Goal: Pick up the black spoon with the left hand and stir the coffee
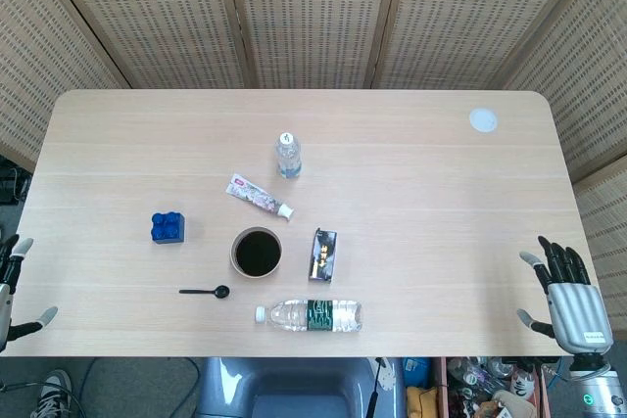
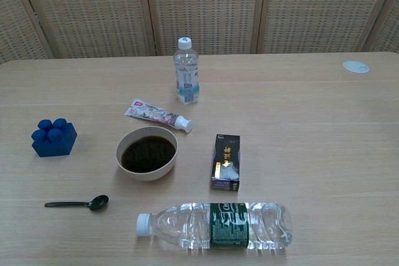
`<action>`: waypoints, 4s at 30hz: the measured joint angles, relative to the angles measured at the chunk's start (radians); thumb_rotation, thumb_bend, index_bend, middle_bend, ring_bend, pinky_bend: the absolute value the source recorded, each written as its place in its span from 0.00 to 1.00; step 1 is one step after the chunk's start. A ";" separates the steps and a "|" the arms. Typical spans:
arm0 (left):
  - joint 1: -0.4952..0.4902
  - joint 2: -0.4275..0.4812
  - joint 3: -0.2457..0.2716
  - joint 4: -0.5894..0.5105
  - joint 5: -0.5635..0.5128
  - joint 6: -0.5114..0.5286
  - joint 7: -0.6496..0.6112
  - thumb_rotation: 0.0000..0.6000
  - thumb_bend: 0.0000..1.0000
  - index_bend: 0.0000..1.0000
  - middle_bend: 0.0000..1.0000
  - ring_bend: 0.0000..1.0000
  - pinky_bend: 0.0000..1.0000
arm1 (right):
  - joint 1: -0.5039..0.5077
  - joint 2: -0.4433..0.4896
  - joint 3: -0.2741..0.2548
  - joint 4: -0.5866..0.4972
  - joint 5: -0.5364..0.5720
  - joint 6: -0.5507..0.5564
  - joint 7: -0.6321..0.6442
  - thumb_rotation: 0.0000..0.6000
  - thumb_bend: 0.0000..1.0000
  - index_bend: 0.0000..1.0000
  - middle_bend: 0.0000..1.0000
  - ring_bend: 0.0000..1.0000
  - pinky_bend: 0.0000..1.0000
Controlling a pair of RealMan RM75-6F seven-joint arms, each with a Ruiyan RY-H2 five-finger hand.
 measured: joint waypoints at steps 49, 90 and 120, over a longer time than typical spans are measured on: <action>-0.085 -0.059 0.039 0.045 0.109 -0.118 0.115 1.00 0.18 0.14 0.46 0.49 0.59 | -0.010 -0.021 0.003 0.046 -0.030 0.042 0.056 1.00 0.19 0.22 0.09 0.00 0.00; -0.379 -0.345 0.011 0.227 -0.025 -0.522 0.279 1.00 0.38 0.43 0.78 0.78 0.75 | -0.024 -0.003 -0.004 0.022 -0.003 0.027 0.041 1.00 0.19 0.22 0.09 0.00 0.00; -0.396 -0.465 0.031 0.313 -0.143 -0.545 0.278 1.00 0.39 0.47 0.79 0.78 0.76 | -0.039 0.000 -0.004 0.032 0.013 0.027 0.048 1.00 0.19 0.22 0.09 0.00 0.00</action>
